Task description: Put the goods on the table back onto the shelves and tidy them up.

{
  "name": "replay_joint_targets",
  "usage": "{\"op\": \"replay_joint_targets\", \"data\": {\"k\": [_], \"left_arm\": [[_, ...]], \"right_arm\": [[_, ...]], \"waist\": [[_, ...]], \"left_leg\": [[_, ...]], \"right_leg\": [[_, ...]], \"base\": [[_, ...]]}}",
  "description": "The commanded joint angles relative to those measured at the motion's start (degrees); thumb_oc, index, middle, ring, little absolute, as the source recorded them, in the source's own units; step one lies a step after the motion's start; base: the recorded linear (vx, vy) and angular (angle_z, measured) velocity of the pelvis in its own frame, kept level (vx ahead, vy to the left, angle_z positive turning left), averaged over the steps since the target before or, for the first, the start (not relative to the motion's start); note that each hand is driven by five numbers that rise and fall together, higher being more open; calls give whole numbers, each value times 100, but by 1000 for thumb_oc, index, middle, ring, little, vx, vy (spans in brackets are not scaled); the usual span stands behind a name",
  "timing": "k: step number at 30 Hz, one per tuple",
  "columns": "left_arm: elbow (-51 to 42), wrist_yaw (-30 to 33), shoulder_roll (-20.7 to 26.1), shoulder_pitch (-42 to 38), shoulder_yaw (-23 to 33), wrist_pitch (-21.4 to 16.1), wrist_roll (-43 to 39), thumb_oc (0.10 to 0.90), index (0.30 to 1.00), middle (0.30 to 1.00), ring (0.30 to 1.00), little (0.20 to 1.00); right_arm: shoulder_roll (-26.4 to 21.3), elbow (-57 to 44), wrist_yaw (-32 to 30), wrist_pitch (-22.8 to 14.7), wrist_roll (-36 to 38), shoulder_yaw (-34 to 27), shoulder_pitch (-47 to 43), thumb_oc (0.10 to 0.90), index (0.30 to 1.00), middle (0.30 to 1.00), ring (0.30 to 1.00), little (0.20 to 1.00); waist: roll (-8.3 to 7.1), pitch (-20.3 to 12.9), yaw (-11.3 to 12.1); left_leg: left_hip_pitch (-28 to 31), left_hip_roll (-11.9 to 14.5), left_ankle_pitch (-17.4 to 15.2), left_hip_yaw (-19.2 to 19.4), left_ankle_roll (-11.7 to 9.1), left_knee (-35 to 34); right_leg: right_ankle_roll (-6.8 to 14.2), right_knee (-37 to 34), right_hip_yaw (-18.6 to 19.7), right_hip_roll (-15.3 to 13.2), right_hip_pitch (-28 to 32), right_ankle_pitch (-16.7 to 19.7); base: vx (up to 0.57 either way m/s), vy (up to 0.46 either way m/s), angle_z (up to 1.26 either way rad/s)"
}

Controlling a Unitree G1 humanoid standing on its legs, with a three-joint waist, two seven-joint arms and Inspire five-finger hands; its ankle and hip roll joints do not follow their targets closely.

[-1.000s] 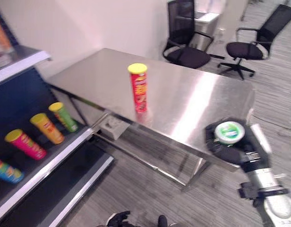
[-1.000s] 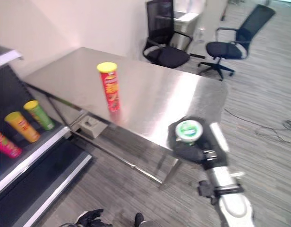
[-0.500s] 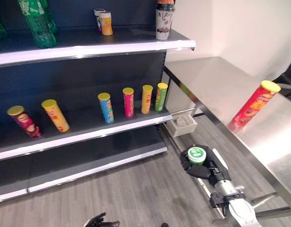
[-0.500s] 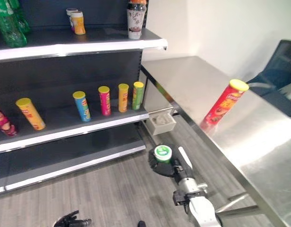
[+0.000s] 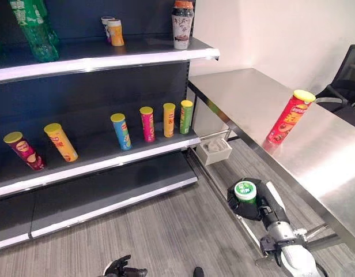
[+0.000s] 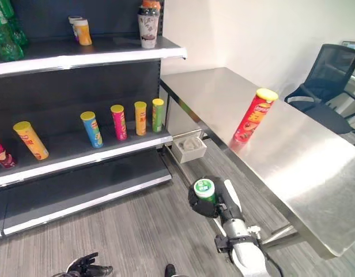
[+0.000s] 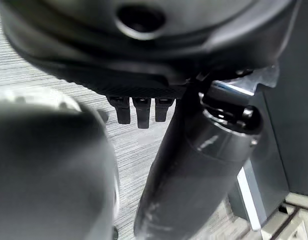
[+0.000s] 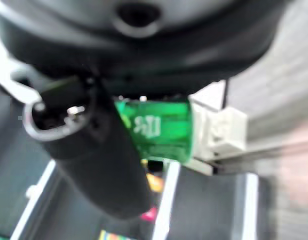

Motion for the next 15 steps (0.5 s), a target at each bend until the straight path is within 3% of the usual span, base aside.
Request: {"op": "replay_joint_targets", "data": {"k": [1,4,7,9,14,15], "left_arm": [[-72,245,-113,307,-44,-32,6,800,900,900,900,900],[-54,342,-177,406,-3,-62,-2,800,900,900,900,900],[-41,314,-126,366,-92,-57,154,800,900,900,900,900],[-11,315,-43,266,-214,-70,389,800,900,900,900,900],[-59,322,73,128,-348,-95,603,800,900,900,900,900],[-121,311,85,142,-386,-87,652,800,900,900,900,900]], "right_arm": [[79,-762,-346,-477,-251,-379,-315,400,300,300,300,300],[117,-817,-389,-471,-320,-395,-107,400,300,300,300,300],[118,-765,-431,-373,-640,-366,-156,400,300,300,300,300],[120,-786,-473,-362,-895,-360,-256,400,300,300,300,300],[196,-817,-535,-358,-1240,-416,-256,400,300,300,300,300],[250,-813,-542,-340,-1270,-436,-151,400,300,300,300,300]], "waist": [[48,-30,163],[238,-137,113],[307,-196,35],[274,-222,-9],[205,-204,-112],[211,-114,-200]], "left_leg": [[-308,301,1057,-197,-13,-1003],[-224,248,1061,-170,-153,-1064],[-233,-13,896,-78,-106,-945],[-142,-283,781,135,9,-1032],[134,-878,498,390,378,-1185],[364,-1166,326,389,564,-1232]], "right_leg": [[467,296,149,-141,778,-955],[602,247,254,-336,909,-980],[706,181,389,-649,941,-868],[820,259,508,-899,772,-743],[905,870,807,-1215,322,-177],[836,1390,931,-1316,158,252]], "base": [[220,305,-25],[246,332,-34],[243,375,12],[169,351,-28],[143,321,-22],[210,498,-17]]}}
